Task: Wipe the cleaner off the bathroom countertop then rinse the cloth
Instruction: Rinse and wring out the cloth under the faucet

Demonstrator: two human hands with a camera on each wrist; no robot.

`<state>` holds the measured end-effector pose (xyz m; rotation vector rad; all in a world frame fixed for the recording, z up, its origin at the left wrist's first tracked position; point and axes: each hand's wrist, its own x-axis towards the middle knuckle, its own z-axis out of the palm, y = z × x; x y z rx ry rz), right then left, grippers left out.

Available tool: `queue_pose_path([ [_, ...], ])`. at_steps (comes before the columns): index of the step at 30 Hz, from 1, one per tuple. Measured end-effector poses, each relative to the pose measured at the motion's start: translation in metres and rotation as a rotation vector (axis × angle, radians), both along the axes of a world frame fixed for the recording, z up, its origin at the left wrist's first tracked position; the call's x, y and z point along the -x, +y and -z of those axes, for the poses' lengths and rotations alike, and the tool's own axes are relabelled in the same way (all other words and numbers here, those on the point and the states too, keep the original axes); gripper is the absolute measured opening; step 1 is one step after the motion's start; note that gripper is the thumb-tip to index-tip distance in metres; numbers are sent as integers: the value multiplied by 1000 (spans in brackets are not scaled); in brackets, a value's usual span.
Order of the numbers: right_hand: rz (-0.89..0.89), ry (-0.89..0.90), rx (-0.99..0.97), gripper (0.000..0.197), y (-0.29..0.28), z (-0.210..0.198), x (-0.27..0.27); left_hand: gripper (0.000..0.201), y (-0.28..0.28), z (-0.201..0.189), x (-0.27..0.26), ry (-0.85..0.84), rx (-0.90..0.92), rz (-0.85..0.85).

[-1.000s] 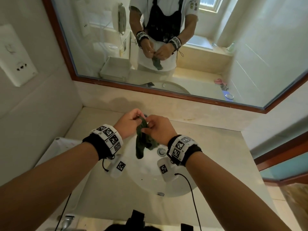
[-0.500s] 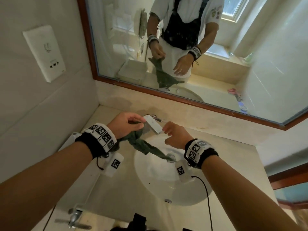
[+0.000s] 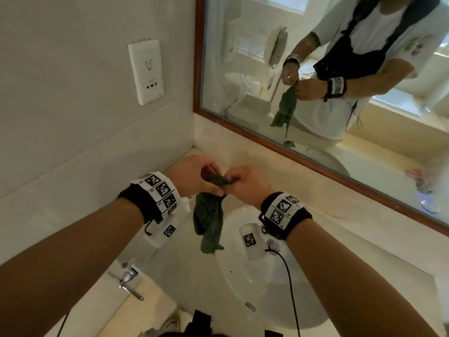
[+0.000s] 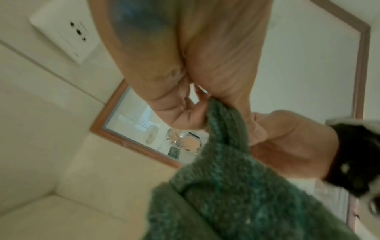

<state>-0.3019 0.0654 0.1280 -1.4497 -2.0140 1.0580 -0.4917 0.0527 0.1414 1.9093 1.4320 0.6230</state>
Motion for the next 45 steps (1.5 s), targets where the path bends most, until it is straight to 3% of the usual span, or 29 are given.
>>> queue_pose_path([
  [3, -128, 45, 46, 5, 0, -8, 5, 21, -14, 9, 12, 230, -75, 36],
  [6, -141, 101, 50, 8, 4, -6, 9, 5, -29, 23, 26, 204, -74, -34],
  [9, -154, 242, 58, 15, 8, -2, 15, 18, -44, 38, 38, 160, -36, -108],
  [13, -99, 370, 122, 33, 8, -10, 28, 21, -58, 51, 48, 7, 27, -221],
  [15, -70, 382, 142, 30, 9, -15, 34, 22, -61, 56, 54, 75, 4, -252],
  [17, -94, 291, 65, 17, 10, -23, 38, 19, -65, 59, 62, 111, -11, -305],
  [19, -184, 92, -102, 10, 15, -30, 40, 19, -67, 61, 74, 90, -27, -361],
  [22, -293, -222, -304, 20, 29, -33, 49, 14, -69, 51, 96, 44, 37, -366],
  [26, -217, -232, -268, 26, 53, -34, 67, 26, -69, 42, 126, 199, 143, -267],
  [29, -245, -227, -181, 17, 65, -41, 79, 6, -69, 45, 142, 290, 66, -266],
  [32, -334, -427, -175, 11, 84, -38, 87, 23, -70, 44, 159, 135, 40, -414],
  [35, -339, -536, -220, 11, 102, -31, 97, 13, -72, 39, 172, 64, -14, -557],
  [39, -291, -506, -356, 9, 108, -26, 130, 14, -73, 26, 187, 65, -42, -719],
  [43, -209, -347, -357, 18, 105, -20, 163, 12, -82, 12, 196, -268, 28, -878],
  [45, -220, -231, -301, 18, 99, -13, 169, 10, -92, 12, 200, -272, -10, -885],
])
